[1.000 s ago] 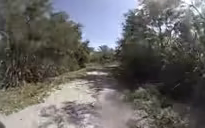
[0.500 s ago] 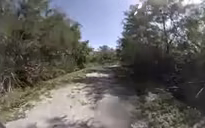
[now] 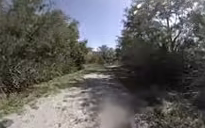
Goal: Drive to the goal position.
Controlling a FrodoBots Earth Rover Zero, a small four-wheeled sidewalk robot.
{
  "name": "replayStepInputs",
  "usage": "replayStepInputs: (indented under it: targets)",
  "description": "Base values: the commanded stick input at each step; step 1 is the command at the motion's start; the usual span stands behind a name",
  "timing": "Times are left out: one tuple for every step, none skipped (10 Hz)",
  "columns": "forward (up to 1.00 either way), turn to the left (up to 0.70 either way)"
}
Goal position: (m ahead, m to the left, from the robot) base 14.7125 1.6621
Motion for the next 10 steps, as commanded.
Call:
replayStepInputs:
  targets:
    - [0.70, 0.00]
    - [0.70, 0.00]
    - [0.70, 0.00]
    - [0.70, 0.00]
    - [0.70, 0.00]
    - [0.70, 0.00]
    - [0.70, 0.00]
    - [0.70, 0.00]
    - [0.70, 0.00]
    - [0.70, 0.00]
